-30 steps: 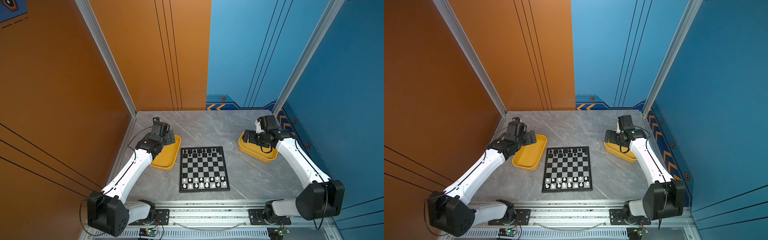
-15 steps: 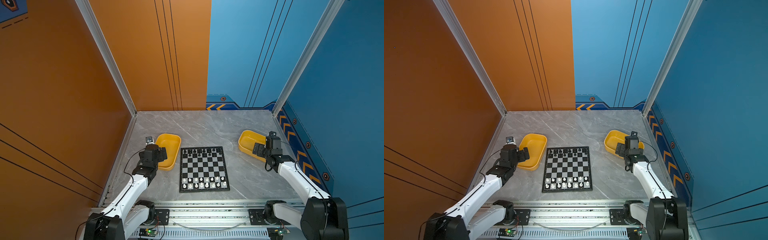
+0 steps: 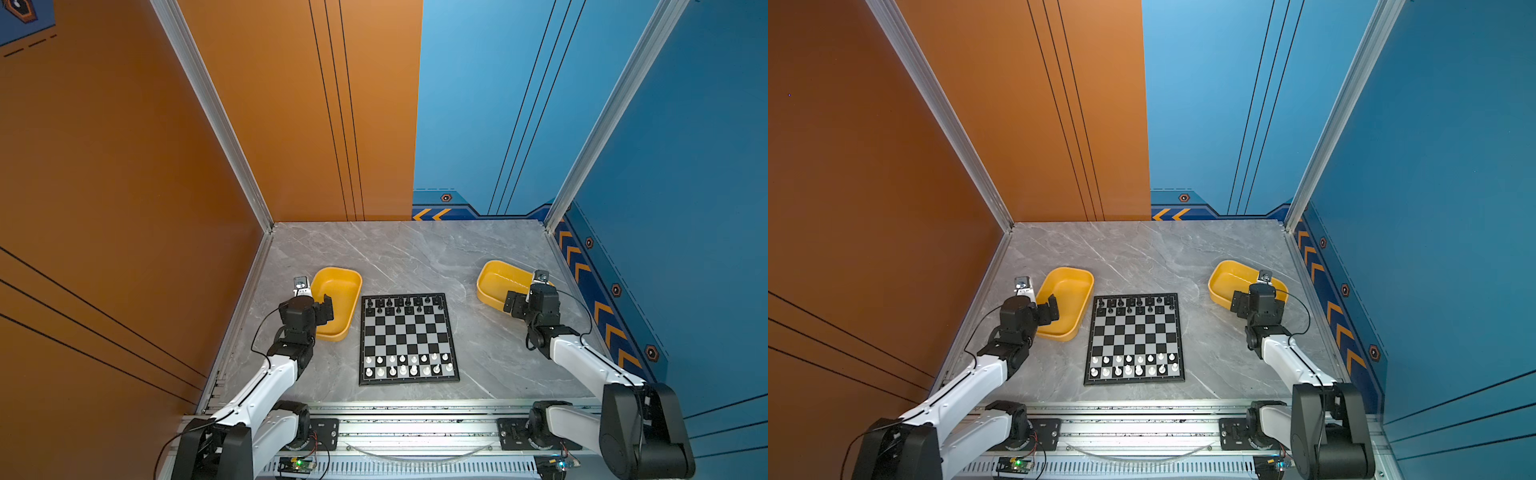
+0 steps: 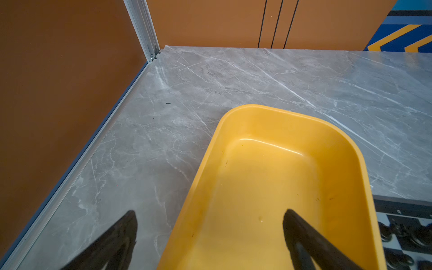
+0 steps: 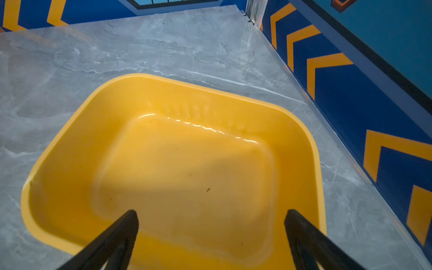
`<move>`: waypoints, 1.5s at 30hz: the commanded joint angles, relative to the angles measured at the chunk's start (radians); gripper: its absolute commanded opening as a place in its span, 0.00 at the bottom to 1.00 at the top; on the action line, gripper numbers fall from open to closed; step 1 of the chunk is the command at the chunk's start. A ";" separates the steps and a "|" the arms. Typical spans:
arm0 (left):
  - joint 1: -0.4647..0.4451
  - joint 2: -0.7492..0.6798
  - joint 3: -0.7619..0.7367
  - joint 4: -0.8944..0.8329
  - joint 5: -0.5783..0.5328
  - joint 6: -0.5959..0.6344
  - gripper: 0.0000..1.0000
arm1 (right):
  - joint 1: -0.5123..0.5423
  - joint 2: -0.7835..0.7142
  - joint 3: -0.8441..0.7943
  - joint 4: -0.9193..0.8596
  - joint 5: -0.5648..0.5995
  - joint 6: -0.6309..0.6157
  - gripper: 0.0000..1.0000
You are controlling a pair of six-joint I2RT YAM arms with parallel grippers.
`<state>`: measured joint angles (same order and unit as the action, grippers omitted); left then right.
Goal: Set up the chess pieces on the board
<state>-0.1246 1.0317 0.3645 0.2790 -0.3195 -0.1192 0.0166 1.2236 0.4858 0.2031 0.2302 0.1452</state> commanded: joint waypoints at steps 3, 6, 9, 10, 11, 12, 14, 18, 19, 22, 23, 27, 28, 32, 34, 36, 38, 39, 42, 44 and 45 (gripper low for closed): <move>0.018 0.100 -0.024 0.139 0.041 0.020 0.98 | -0.006 0.078 -0.001 0.116 -0.004 -0.015 1.00; 0.020 0.174 -0.019 0.210 0.051 0.029 0.98 | -0.003 0.106 -0.002 0.151 -0.008 -0.021 1.00; 0.029 0.222 -0.021 0.309 0.081 0.045 0.98 | -0.001 0.123 -0.003 0.190 -0.005 -0.040 1.00; 0.036 0.239 -0.021 0.342 0.093 0.045 0.98 | -0.003 0.130 0.000 0.200 -0.002 -0.045 1.00; 0.042 0.251 -0.019 0.359 0.108 0.046 0.98 | -0.002 0.137 0.000 0.212 -0.005 -0.051 1.00; 0.045 0.258 -0.016 0.366 0.115 0.047 0.98 | -0.003 0.139 0.001 0.219 -0.010 -0.054 1.00; 0.049 0.266 -0.014 0.380 0.118 0.055 0.98 | -0.001 0.145 0.003 0.224 -0.020 -0.060 1.00; 0.053 0.256 -0.022 0.382 0.108 0.077 0.98 | -0.003 0.149 -0.005 0.261 -0.020 -0.066 1.00; 0.055 0.248 -0.028 0.381 0.105 0.084 0.98 | -0.004 0.152 -0.005 0.274 -0.019 -0.068 1.00; 0.066 0.222 -0.047 0.380 0.102 0.088 0.98 | -0.007 0.179 0.004 0.301 -0.020 -0.070 1.00; 0.069 0.213 -0.049 0.372 0.101 0.094 0.98 | -0.007 0.186 0.008 0.311 -0.021 -0.070 1.00; 0.072 0.181 -0.063 0.351 0.086 0.099 0.98 | -0.006 0.212 0.025 0.328 -0.038 -0.067 1.00; 0.073 0.182 -0.065 0.354 0.082 0.099 0.98 | -0.006 0.216 0.026 0.327 -0.043 -0.066 1.00; 0.075 0.203 -0.059 0.379 0.079 0.106 0.98 | -0.006 0.246 0.031 0.362 -0.062 -0.056 1.00; 0.077 0.210 -0.059 0.391 0.082 0.109 0.98 | -0.001 0.275 0.036 0.383 -0.062 -0.056 1.00; 0.082 0.225 -0.068 0.442 0.072 0.102 0.98 | 0.002 0.289 0.045 0.380 -0.067 -0.062 1.00; 0.092 0.270 -0.065 0.510 0.072 0.082 0.98 | 0.002 0.288 0.043 0.381 -0.071 -0.064 1.00; 0.095 0.306 -0.059 0.549 0.072 0.073 0.98 | 0.002 0.288 0.040 0.386 -0.075 -0.066 1.00; 0.085 0.426 -0.044 0.664 0.088 0.104 0.98 | 0.002 0.285 0.032 0.399 -0.083 -0.069 1.00; 0.051 0.466 -0.055 0.716 0.067 0.133 0.98 | 0.002 0.282 0.016 0.426 -0.095 -0.075 1.00; 0.045 0.484 -0.059 0.740 0.058 0.140 0.98 | 0.003 0.279 0.005 0.442 -0.098 -0.076 1.00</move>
<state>-0.0570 1.4853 0.3141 0.8829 -0.2390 -0.0143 0.0166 1.5093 0.5068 0.5827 0.1562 0.0895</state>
